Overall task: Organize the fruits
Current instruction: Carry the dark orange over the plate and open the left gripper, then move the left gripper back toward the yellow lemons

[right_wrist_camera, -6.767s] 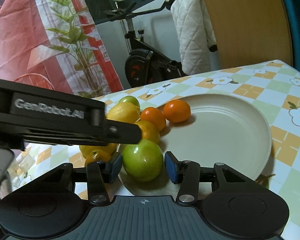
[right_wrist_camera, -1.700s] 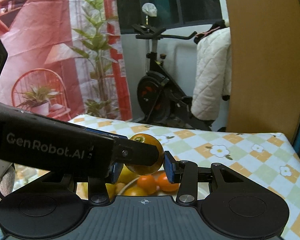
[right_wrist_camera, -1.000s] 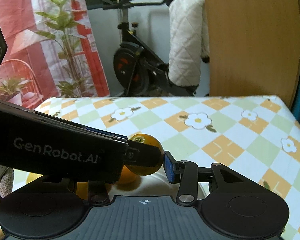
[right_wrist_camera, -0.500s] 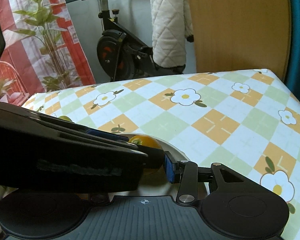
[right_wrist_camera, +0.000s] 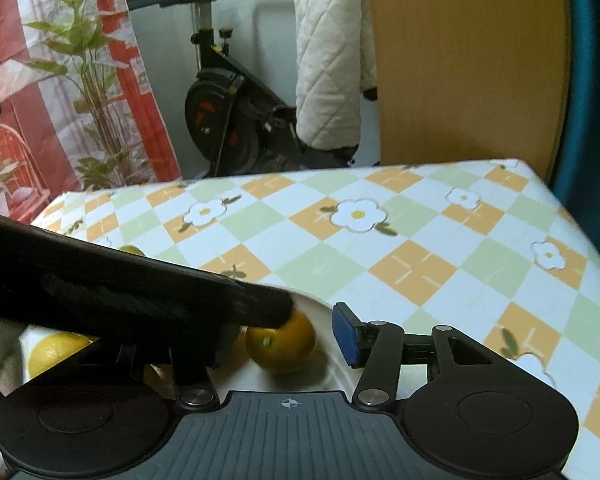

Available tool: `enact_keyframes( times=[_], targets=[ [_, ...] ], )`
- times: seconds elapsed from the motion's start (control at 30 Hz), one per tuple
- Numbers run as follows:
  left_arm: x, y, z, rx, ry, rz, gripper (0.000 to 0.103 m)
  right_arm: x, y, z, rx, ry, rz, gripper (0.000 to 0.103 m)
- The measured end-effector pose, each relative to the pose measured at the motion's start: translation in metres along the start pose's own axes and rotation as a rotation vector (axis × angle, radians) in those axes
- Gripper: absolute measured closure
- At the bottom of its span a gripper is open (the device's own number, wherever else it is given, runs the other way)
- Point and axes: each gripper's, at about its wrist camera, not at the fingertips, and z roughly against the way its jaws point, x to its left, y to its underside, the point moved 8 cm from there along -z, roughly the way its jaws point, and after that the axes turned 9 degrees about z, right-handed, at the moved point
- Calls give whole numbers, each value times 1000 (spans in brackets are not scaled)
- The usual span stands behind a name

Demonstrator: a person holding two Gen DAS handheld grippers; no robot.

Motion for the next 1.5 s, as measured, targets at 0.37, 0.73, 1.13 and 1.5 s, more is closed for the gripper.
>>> enact_keyframes(
  times=[0.37,0.73,1.13,1.5],
  targets=[
    [45,-7,115,-166,-75,-74,56,29,-25,56,-103,-18,58,55],
    [112,4,180,-229,-184,-36,56,115,-25,56,-73,-124,185,56],
    [134,29,164,-185,-119,69,53,172,4,24,50,-194,340,50],
    [137,55,119,-100,-40,175,53,197,17,-4,104,-255,512,40]
  ],
)
